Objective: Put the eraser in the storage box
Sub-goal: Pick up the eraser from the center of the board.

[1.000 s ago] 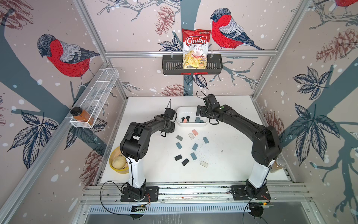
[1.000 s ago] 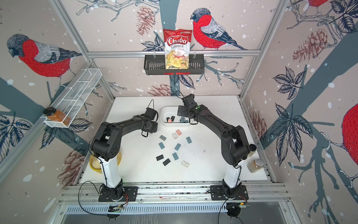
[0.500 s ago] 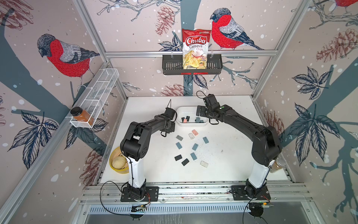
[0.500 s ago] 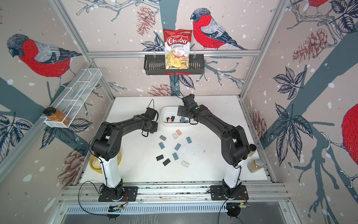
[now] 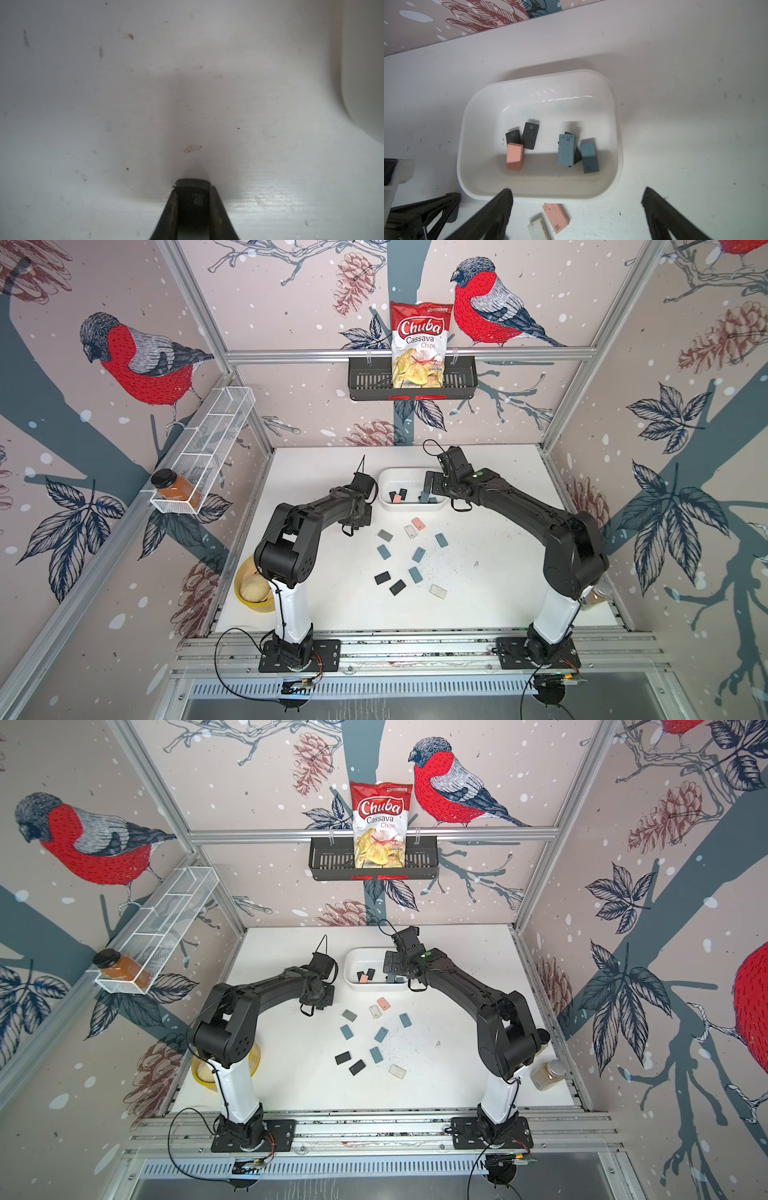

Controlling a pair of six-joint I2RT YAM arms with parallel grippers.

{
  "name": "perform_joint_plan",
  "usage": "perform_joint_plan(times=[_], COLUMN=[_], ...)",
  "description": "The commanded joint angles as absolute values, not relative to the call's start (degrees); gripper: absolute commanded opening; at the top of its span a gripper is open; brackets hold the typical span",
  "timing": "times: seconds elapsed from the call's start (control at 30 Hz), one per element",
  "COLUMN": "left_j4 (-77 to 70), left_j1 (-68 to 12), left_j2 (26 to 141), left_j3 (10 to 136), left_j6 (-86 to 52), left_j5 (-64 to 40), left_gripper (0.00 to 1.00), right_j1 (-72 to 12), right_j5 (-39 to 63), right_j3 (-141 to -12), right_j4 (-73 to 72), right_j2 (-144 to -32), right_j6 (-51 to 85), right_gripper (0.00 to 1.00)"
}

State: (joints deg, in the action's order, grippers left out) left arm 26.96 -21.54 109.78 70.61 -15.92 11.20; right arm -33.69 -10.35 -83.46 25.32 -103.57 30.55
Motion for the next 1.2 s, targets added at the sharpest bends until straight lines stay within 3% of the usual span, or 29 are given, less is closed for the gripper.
perform_joint_plan(times=[0.0, 1.17], left_j4=[27.8, 29.12], left_j1=[-21.45, -22.06], left_j2=[108.75, 104.15], left_j3=[70.44, 72.39], left_j6=[-16.44, -17.75], left_j5=[12.68, 12.92], left_gripper=[0.16, 0.11], right_j1=[-33.57, -34.23], right_j5=[-11.08, -10.9], right_j3=[-81.94, -55.63], right_j4=[23.53, 14.81], right_j2=[-102.1, -84.69], right_j6=[31.38, 32.59], right_gripper=[1.0, 1.0])
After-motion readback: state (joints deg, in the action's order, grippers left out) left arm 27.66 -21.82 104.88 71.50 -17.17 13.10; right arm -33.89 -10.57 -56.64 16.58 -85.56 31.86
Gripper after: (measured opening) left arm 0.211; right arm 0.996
